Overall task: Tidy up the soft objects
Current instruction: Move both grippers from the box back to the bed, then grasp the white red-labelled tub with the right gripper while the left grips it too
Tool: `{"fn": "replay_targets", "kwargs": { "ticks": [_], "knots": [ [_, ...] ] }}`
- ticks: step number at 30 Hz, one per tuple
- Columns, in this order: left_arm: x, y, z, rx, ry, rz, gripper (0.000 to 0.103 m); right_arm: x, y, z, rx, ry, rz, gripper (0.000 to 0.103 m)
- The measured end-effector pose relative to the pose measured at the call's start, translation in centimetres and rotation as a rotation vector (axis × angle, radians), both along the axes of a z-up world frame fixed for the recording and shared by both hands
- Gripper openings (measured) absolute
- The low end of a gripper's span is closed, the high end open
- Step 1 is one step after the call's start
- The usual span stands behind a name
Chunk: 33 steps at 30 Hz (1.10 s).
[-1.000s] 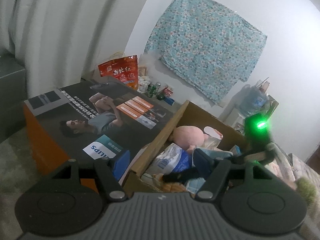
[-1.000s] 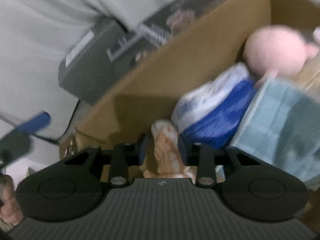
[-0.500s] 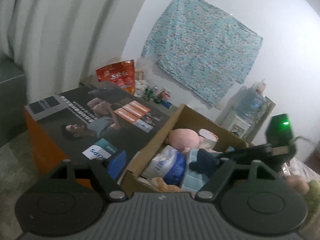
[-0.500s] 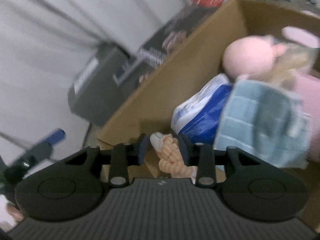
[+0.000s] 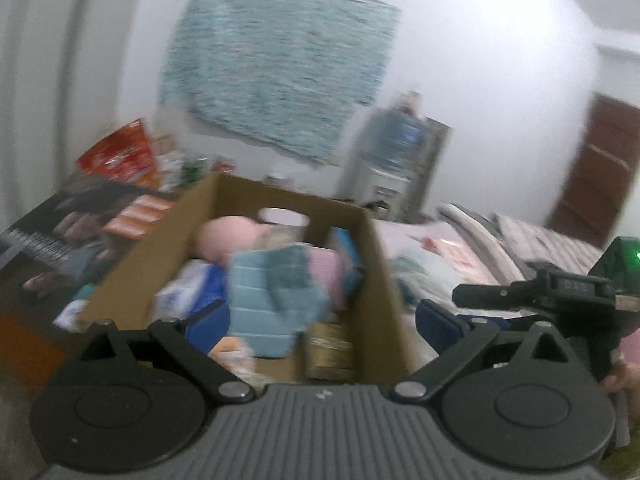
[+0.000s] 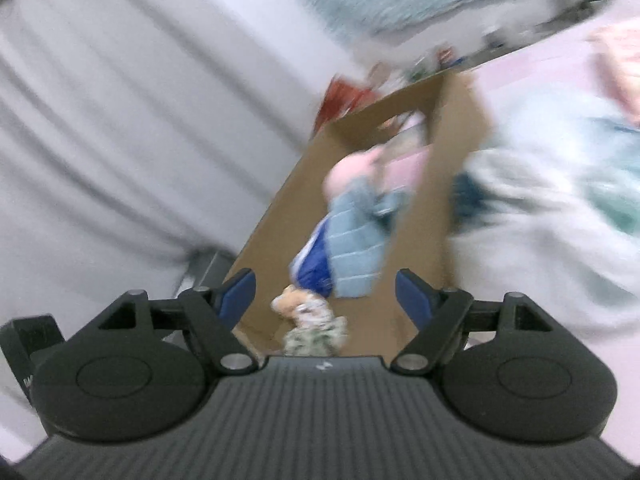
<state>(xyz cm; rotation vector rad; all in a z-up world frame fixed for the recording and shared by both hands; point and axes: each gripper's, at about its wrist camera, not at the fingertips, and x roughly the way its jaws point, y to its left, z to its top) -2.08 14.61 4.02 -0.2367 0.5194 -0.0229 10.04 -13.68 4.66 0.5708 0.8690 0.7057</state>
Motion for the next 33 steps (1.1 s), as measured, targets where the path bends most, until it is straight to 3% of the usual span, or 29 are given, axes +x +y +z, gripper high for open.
{"fn": "replay_targets", "kwargs": {
  "ticks": [6,12,19,29,33],
  "knots": [
    [2.5,-7.4,-0.9,0.07,0.034,-0.194,0.101,-4.5,-8.6,-1.3,-0.059,-0.044,-0.259,0.078],
    [5.0,-13.6,-2.5,0.098,0.08,-0.306,0.101,-6.4,-14.4,-2.9,-0.217,-0.073,-0.41,0.078],
    [6.7,-18.1,-4.5,0.159,0.141,-0.366,0.101,-3.8,-18.2,-5.8,-0.331,-0.13,-0.469,0.078],
    [9.5,-20.2,-5.7,0.22,0.219,-0.344,0.101,3.6,-19.2,-10.7,-0.497,-0.161,-0.437,0.076],
    [10.4,-20.4,-6.0,0.227,0.24,-0.33,0.101,4.9,-18.9,-12.0,-0.532,-0.145,-0.398,0.062]
  ]
}}
